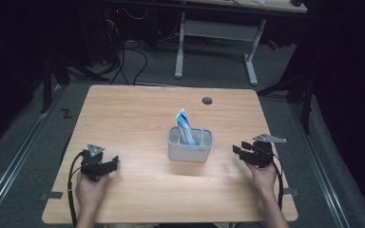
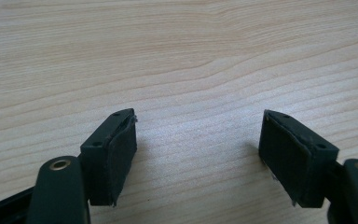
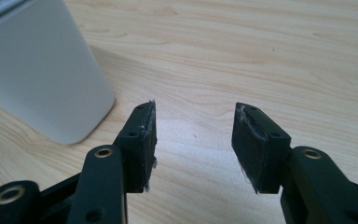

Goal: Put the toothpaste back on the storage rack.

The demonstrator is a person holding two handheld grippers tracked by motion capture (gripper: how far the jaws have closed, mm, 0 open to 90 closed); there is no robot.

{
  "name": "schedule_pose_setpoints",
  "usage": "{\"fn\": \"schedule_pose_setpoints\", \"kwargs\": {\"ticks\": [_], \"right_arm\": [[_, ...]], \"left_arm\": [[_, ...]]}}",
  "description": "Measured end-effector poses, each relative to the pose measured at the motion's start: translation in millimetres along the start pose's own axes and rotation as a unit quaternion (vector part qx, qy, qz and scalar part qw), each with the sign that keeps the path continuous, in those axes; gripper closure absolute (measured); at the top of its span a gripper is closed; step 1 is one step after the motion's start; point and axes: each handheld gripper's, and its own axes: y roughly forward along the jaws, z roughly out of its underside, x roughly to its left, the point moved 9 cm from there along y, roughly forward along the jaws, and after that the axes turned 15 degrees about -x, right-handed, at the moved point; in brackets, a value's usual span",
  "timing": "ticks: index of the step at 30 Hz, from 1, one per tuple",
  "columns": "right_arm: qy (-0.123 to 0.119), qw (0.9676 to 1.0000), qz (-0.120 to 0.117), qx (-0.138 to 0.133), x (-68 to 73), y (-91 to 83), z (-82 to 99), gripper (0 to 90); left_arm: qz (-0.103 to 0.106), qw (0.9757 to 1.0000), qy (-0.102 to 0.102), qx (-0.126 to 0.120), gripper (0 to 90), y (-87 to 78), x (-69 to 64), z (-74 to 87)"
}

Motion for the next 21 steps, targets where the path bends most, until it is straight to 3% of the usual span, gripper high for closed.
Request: {"fn": "schedule_pose_setpoints", "kwargs": {"ticks": [21], "right_arm": [[-0.039,0.9981,0.035,0.033,-14.6,4.5,24.1,48.7]], "left_arm": [[-0.002,1.0,-0.002,0.0,28.1,0.4,-0.1,-0.2]]}}
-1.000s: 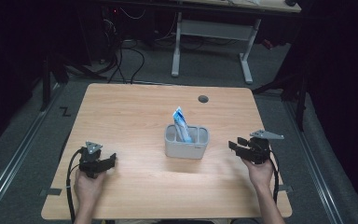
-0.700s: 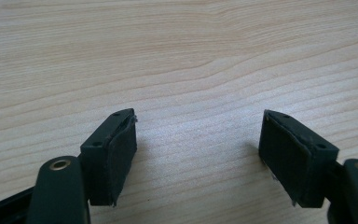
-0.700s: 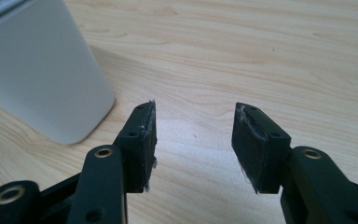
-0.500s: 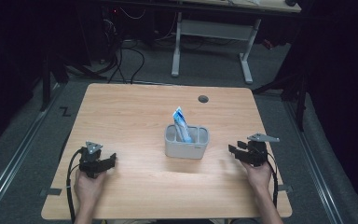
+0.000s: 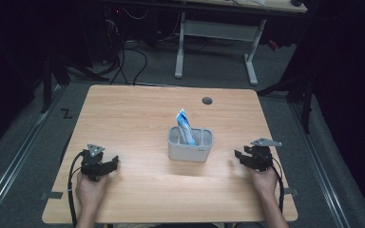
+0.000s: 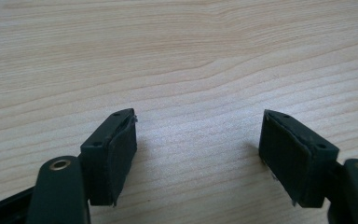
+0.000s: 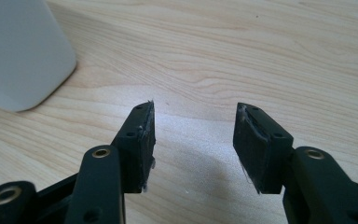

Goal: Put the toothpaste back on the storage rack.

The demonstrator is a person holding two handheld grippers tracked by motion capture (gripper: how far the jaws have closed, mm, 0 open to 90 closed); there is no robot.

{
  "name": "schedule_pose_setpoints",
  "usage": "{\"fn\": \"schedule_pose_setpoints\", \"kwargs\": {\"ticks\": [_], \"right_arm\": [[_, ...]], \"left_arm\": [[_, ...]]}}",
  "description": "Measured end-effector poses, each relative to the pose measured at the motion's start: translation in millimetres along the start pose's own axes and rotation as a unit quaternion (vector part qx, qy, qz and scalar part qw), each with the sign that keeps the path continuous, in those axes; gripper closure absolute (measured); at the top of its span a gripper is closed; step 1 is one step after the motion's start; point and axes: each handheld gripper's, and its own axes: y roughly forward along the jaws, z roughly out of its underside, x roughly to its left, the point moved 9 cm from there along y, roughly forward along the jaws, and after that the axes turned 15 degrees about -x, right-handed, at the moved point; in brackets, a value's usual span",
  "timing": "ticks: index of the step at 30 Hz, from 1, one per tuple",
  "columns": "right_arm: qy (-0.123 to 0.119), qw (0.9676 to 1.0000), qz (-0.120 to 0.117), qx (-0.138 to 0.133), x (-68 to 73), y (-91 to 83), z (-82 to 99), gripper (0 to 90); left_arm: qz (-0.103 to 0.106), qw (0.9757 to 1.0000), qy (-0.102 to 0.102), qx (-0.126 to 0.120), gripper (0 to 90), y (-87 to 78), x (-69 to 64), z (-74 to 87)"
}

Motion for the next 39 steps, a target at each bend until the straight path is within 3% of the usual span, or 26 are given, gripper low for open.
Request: {"fn": "schedule_pose_setpoints", "kwargs": {"ticks": [15,18,39], "right_arm": [[-0.018,0.9993,0.025,0.021,-2.7,11.6,16.8,45.8],[-0.012,0.9997,0.022,0.004,-4.5,10.3,21.4,44.2],[-0.009,0.9996,0.026,0.006,-5.1,9.2,22.5,40.0]], "left_arm": [[-0.001,1.0,0.0,0.0,28.0,0.0,0.0,0.0],[-0.001,1.0,0.0,0.0,28.0,0.0,0.1,0.1],[-0.004,1.0,-0.003,-0.001,28.3,0.1,0.9,0.0]]}}
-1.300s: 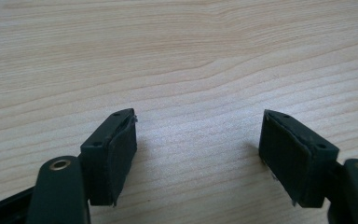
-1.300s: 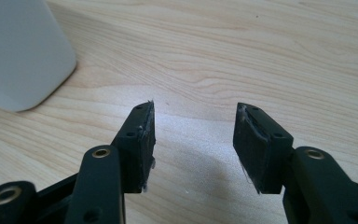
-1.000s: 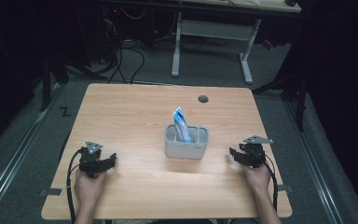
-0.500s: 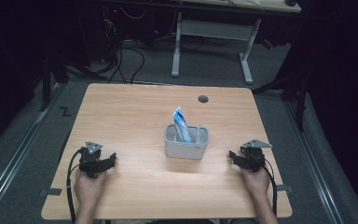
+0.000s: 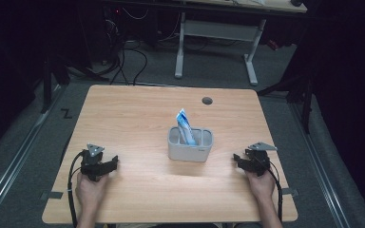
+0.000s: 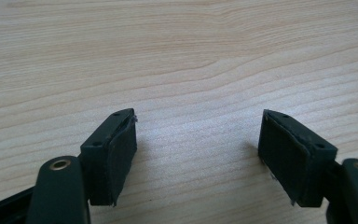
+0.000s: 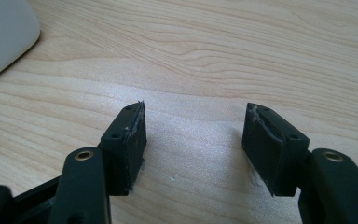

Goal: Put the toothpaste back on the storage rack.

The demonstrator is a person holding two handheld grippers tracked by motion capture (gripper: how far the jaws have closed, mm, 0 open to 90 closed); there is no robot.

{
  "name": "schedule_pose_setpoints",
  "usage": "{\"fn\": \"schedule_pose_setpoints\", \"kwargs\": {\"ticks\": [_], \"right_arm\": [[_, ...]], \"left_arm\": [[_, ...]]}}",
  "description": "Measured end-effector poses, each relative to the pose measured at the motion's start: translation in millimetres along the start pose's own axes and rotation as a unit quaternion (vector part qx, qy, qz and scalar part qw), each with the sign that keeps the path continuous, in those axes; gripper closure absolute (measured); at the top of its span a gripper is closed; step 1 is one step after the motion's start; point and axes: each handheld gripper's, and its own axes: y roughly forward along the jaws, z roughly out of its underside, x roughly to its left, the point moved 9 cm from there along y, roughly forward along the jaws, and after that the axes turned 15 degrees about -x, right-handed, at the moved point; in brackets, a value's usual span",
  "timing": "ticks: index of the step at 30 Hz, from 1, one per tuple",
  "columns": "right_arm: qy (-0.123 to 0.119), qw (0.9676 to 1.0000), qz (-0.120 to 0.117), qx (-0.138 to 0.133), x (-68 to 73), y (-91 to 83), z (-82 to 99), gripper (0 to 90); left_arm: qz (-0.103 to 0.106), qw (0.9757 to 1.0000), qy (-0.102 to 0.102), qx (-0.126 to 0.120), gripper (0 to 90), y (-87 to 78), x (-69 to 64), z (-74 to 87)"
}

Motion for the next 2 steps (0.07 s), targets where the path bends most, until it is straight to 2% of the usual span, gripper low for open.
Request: {"fn": "schedule_pose_setpoints", "kwargs": {"ticks": [2], "right_arm": [[0.0,1.0,0.0,0.0,0.0,0.0,0.0,40.0]], "left_arm": [[0.0,1.0,0.0,0.0,28.3,0.0,0.0,0.0]]}}
